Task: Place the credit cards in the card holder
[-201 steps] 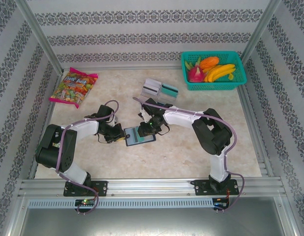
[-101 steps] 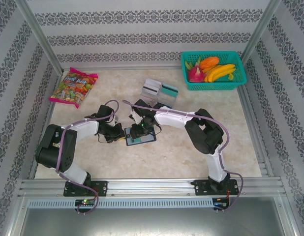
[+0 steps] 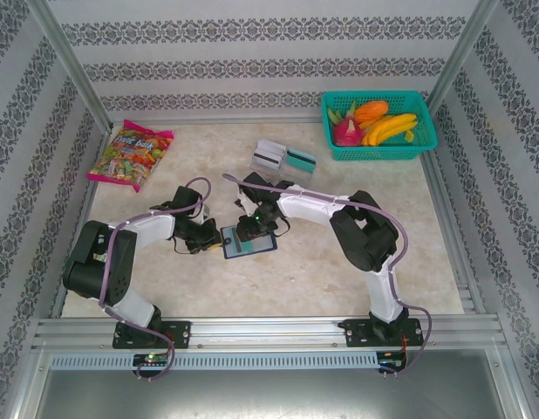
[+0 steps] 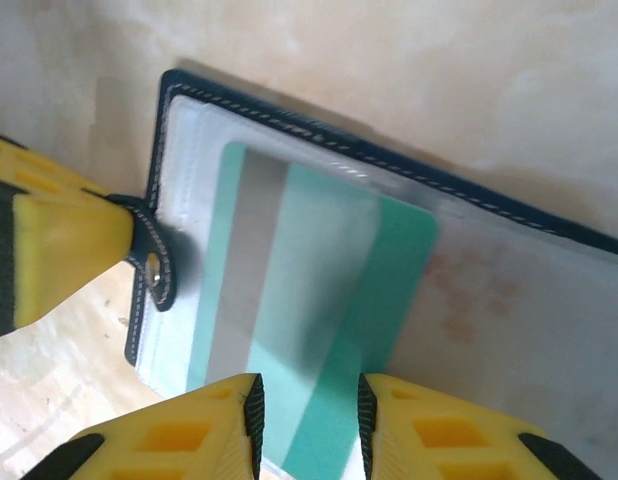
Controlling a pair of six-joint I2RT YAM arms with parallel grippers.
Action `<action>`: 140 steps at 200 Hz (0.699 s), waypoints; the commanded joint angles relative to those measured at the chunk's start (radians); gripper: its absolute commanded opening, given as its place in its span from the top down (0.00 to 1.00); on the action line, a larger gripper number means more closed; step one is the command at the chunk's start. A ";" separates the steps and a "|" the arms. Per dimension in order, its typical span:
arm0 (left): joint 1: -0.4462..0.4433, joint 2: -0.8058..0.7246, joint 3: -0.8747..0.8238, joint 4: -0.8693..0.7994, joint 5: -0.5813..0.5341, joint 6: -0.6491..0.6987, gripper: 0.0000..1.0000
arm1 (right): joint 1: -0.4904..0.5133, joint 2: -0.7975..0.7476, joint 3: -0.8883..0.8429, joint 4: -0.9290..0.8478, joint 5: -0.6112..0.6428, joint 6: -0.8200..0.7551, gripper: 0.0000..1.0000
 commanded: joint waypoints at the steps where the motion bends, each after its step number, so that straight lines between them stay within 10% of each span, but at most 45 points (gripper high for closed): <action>1: -0.010 0.011 0.003 -0.006 -0.014 0.007 0.94 | -0.002 -0.010 0.008 -0.025 0.022 -0.019 0.67; 140: -0.011 0.004 0.000 -0.009 -0.016 0.010 0.94 | 0.044 0.090 0.104 -0.045 -0.017 -0.013 0.67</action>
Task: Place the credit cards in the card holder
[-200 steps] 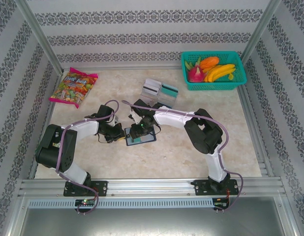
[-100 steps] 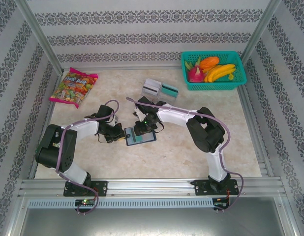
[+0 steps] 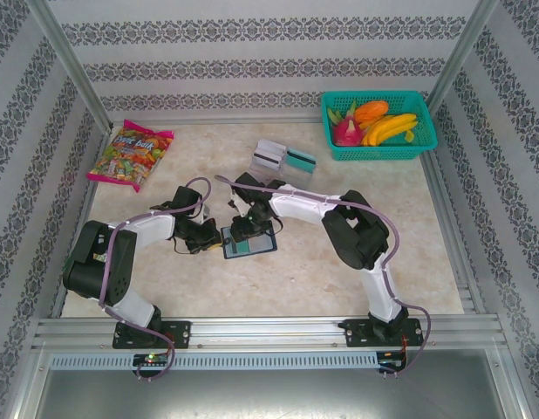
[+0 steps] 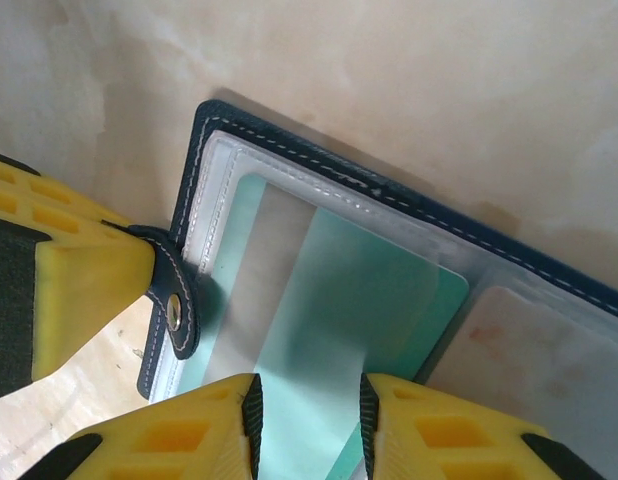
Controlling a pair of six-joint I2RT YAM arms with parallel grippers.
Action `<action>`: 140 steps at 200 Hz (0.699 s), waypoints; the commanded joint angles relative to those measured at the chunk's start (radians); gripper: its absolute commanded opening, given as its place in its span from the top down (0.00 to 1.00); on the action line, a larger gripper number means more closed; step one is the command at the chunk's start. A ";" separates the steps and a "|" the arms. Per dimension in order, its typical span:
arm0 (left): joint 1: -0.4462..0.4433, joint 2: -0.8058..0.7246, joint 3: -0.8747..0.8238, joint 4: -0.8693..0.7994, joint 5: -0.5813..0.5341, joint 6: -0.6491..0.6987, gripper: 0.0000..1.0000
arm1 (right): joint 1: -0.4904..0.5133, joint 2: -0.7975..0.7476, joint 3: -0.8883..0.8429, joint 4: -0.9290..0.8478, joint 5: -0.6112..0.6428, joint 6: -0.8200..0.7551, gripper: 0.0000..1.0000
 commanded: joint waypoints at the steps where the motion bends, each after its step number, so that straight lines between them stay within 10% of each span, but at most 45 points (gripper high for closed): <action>1: -0.011 0.004 0.000 -0.009 -0.015 0.010 0.94 | 0.011 0.024 0.017 -0.011 -0.027 -0.006 0.67; 140: -0.007 -0.120 0.105 -0.169 -0.075 0.048 0.78 | -0.056 -0.248 -0.145 0.024 -0.060 0.015 0.64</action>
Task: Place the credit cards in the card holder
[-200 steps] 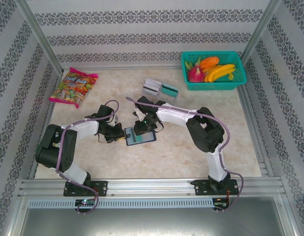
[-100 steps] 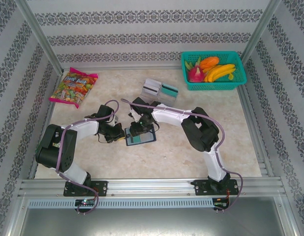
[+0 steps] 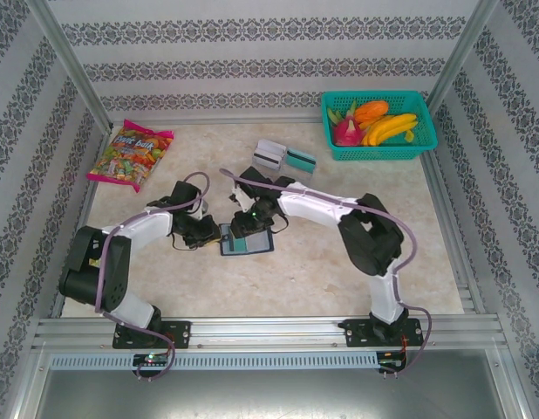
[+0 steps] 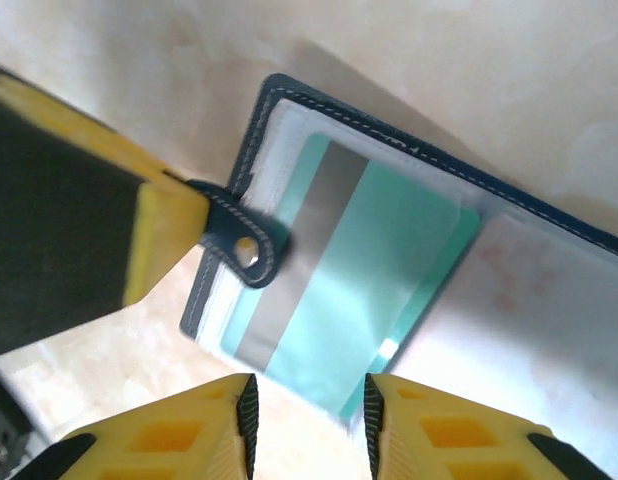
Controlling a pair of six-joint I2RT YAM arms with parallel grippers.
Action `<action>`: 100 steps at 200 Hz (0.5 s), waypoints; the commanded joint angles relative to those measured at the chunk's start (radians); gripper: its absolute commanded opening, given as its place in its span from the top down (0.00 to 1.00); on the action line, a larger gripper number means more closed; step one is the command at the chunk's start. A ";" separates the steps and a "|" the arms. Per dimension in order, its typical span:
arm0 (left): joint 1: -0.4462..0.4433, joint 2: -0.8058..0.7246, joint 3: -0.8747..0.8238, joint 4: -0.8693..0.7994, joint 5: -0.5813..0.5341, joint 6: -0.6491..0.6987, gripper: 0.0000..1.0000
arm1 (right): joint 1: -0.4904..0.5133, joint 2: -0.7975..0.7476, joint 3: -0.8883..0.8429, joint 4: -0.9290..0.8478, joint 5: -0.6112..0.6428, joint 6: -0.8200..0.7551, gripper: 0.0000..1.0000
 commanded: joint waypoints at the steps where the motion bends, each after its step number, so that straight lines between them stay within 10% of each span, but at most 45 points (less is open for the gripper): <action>1: -0.007 -0.062 0.046 -0.072 -0.027 0.018 0.77 | -0.040 -0.103 -0.087 0.019 -0.031 0.016 0.64; 100: -0.042 -0.017 0.033 -0.009 0.022 -0.014 0.68 | -0.133 -0.109 -0.310 0.257 -0.170 0.152 0.57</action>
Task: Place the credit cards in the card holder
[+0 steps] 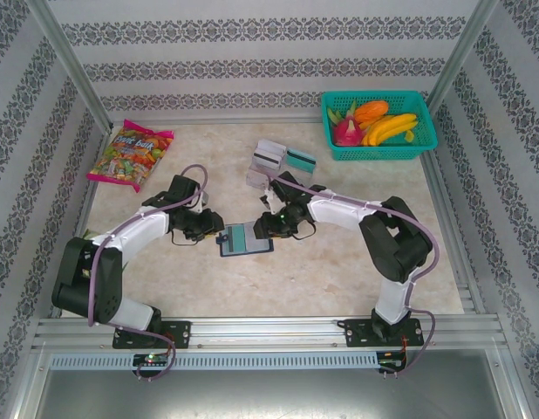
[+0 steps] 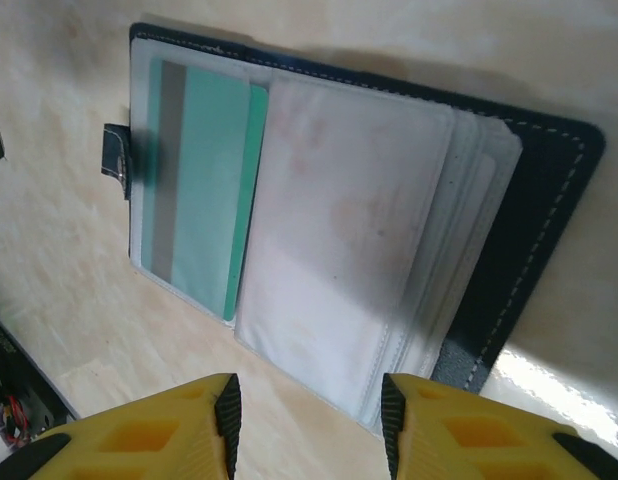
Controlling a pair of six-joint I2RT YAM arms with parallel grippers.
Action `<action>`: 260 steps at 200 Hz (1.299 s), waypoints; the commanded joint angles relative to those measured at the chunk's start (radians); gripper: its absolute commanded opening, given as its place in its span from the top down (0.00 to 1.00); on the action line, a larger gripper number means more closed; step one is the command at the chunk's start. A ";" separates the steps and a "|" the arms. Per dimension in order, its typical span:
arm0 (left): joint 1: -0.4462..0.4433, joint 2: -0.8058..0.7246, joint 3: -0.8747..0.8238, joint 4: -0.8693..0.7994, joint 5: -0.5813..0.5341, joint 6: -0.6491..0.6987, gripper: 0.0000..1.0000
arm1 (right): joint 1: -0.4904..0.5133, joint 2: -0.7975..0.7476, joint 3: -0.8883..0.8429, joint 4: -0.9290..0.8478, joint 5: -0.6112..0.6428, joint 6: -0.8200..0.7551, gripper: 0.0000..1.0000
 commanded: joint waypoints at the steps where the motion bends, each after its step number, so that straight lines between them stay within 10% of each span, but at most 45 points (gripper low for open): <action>1: -0.022 0.042 0.000 0.009 0.015 -0.009 0.68 | -0.001 0.019 0.006 0.066 -0.049 0.029 0.57; 260: -0.041 0.150 -0.094 0.133 0.009 -0.037 0.72 | 0.073 0.165 0.189 -0.037 0.020 -0.004 0.56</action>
